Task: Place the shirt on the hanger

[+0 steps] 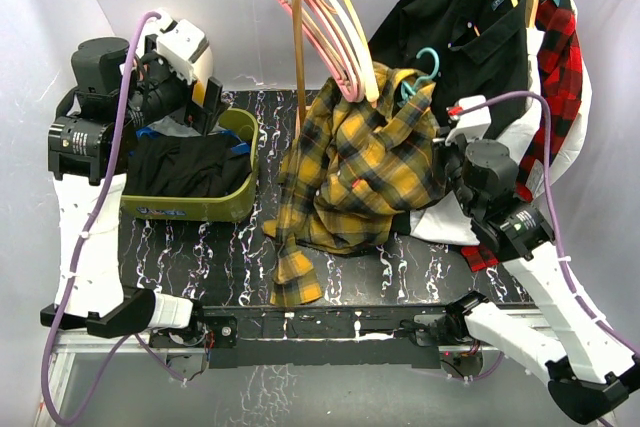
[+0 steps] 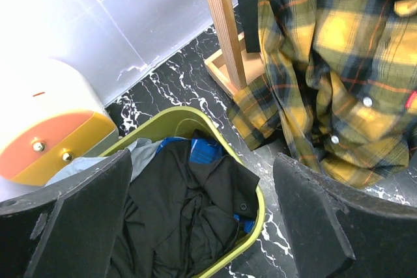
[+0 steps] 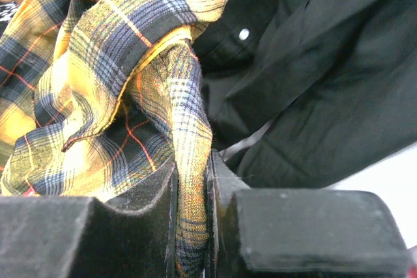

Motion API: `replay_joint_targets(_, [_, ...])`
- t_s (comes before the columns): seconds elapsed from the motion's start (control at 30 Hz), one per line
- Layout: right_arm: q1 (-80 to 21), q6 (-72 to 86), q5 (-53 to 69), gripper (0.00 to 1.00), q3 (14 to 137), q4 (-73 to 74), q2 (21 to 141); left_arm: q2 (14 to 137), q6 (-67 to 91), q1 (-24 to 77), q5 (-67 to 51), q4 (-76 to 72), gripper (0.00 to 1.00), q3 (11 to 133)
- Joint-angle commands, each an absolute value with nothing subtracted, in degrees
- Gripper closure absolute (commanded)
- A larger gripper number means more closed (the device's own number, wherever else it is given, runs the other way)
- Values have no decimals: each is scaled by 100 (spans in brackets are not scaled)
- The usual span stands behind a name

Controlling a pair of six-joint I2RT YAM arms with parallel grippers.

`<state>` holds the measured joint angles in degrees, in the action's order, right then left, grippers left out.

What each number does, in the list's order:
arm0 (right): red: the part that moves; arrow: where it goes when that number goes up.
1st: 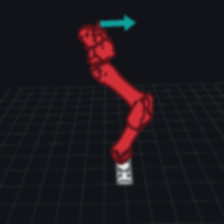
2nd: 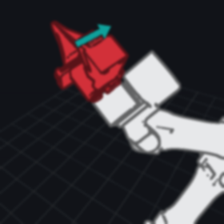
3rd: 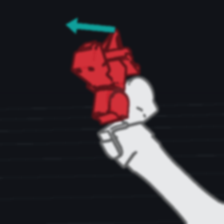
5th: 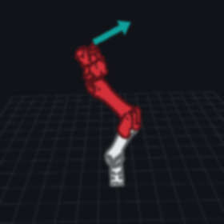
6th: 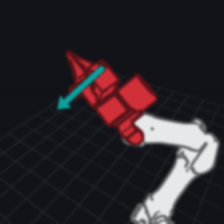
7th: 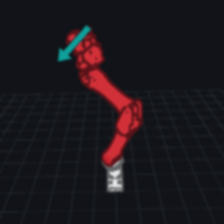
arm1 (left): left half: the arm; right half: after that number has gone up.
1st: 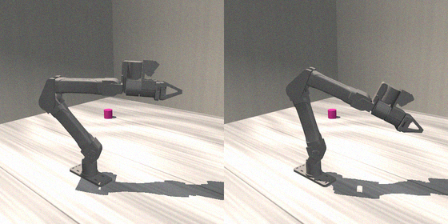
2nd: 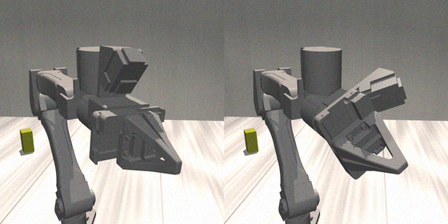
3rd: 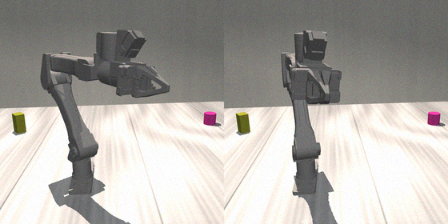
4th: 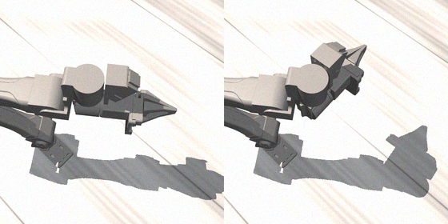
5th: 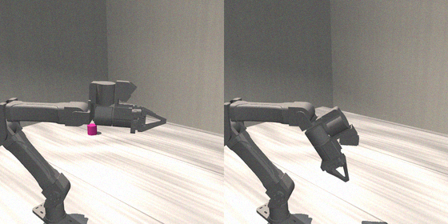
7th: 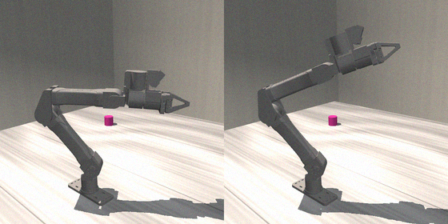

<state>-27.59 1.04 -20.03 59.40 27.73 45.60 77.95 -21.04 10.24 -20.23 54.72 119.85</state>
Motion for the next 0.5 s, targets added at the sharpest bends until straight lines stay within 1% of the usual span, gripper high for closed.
replay_joint_targets(0.0, [-2655, -822, -2736, 92, 6927, 1905, 4839, 7759, -2071, 1001, -1989, 5663, 12, 11914])
replay_joint_targets(0.1, [-2571, -1103, -2812, 92, 7211, 1713, 5039, 7756, -1969, 1000, -2081, 5699, 12, 11850])
replay_joint_targets(0.4, [-2076, -1478, -2264, 92, 8261, 1254, 5728, 7381, -1873, 923, -2203, 5757, 12, 11374])
replay_joint_targets(0.47, [-1998, -1539, -2174, 92, 8451, 1161, 5908, 7183, -1803, 820, -2223, 5717, 10, 11196])
